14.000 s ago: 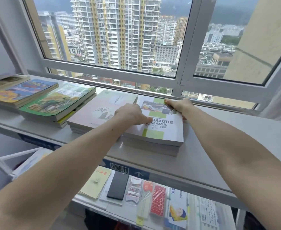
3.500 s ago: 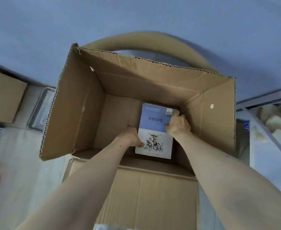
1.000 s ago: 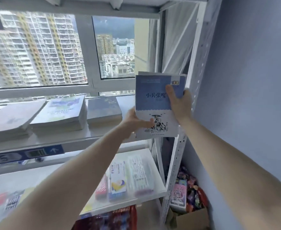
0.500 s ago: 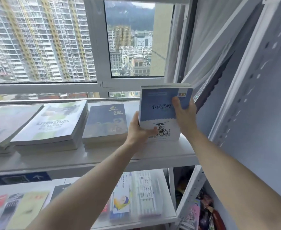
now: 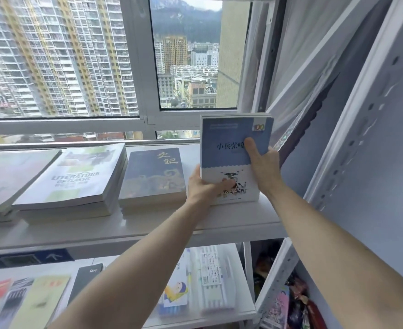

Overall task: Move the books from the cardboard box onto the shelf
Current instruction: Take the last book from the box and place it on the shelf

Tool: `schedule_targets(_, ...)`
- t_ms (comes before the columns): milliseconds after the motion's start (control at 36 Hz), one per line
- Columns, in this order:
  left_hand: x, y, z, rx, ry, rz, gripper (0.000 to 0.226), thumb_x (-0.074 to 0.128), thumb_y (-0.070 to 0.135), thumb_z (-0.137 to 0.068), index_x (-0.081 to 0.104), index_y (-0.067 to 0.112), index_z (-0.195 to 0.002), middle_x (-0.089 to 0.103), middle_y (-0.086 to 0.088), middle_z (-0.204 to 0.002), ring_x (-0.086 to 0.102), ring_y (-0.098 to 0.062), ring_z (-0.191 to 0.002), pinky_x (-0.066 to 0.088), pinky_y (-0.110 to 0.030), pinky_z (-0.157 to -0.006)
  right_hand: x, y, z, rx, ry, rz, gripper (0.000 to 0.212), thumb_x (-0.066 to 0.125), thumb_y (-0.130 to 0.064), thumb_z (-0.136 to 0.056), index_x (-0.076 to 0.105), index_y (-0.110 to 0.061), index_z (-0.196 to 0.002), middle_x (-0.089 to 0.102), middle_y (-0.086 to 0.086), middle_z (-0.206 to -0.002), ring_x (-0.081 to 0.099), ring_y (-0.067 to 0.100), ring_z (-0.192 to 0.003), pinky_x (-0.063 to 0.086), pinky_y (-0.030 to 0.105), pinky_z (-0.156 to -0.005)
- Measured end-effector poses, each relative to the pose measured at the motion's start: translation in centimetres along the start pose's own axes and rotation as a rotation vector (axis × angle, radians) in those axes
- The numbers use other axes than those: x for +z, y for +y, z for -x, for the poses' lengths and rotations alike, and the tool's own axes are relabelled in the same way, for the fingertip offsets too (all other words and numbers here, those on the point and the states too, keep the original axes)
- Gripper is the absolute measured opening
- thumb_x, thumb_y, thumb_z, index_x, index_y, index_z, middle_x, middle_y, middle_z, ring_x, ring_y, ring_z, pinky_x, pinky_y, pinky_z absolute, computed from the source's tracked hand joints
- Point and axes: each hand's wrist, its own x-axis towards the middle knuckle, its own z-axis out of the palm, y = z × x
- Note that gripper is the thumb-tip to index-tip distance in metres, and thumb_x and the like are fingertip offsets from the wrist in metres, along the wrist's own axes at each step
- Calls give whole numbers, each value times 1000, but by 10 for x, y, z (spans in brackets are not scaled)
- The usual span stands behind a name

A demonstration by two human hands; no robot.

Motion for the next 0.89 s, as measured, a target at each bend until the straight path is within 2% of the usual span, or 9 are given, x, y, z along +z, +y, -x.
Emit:
schedule_targets(111, 2, 20, -1, -131, -17, 42, 55, 95, 10, -54, 64, 20, -98, 77, -3, -90, 74, -18, -76, 55, -24, -53, 11, -7, -19, 66, 58, 137, 53, 82, -52, -74, 72, -10, -104, 78, -3, -90, 75, 13, -79, 57, 23, -61)
schedule_targets(194, 1, 36, -3, -272, -28, -12, 55, 97, 20, -56, 63, 15, -99, 75, -4, -90, 72, -17, -71, 54, -22, -48, 20, -8, -36, 258, 125, 432, 81, 74, -79, -58, 67, -8, -97, 71, -2, -88, 69, 17, -77, 53, 29, -66)
schedule_targets(278, 3, 43, -9, -347, -25, -164, 61, 97, 35, -53, 68, 10, -101, 75, -5, -88, 74, -18, -76, 62, -33, -66, 23, 2, -51, 366, 168, 684, 95, 69, -81, -62, 61, -2, -114, 62, 4, -103, 64, 28, -99, 45, 32, -76)
schedule_targets(333, 5, 42, -13, -366, -25, -278, 60, 96, 42, -54, 65, 12, -96, 73, -2, -91, 71, -17, -80, 61, -33, -74, 23, 13, -59, 399, 141, 729, 91, 72, -76, -66, 62, -2, -118, 67, 9, -117, 64, 31, -107, 50, 34, -83)
schedule_targets(500, 7, 39, -22, -260, 15, -681, 57, 84, 59, -63, 50, 16, -78, 52, 7, -71, 50, -7, -63, 37, -20, -49, 18, 47, -66, 495, 127, 800, 95, 70, -72, -72, 53, -2, -133, 57, 13, -133, 59, 33, -118, 49, 35, -88)
schedule_targets(583, 8, 38, -26, -236, 0, -811, 58, 81, 61, -66, 54, 13, -86, 59, 2, -81, 58, -13, -76, 43, -22, -62, 16, 57, -65, 520, 112, 867, 92, 69, -72, -73, 53, -3, -131, 57, 13, -130, 60, 34, -114, 50, 37, -86)
schedule_targets(667, 8, 37, -28, -235, -22, -893, 64, 79, 61, -69, 60, 9, -101, 63, -5, -92, 63, -20, -94, 46, -26, -70, 19, 59, -63, 512, 104, 957, 84, 66, -74, -75, 58, -6, -124, 55, 10, -103, 57, 31, -91, 46, 34, -73)
schedule_targets(750, 10, 38, -31, -224, -35, -948, 57, 77, 60, -72, 55, 10, -88, 60, -6, -85, 64, -23, -106, 51, -29, -78, 22, 61, -66, 494, 90, 1002, 80, 64, -71, -79, 59, -6, -124, 58, 12, -108, 58, 31, -93, 47, 34, -74)
schedule_targets(889, 13, 41, -33, -200, -33, -1044, 55, 73, 61, -76, 43, 15, -69, 53, 0, -74, 61, -21, -87, 41, -27, -67, 26, 62, -67, 493, 71, 1051, 74, 60, -65, -86, 58, -2, -124, 59, 14, -116, 55, 30, -91, 42, 33, -73)
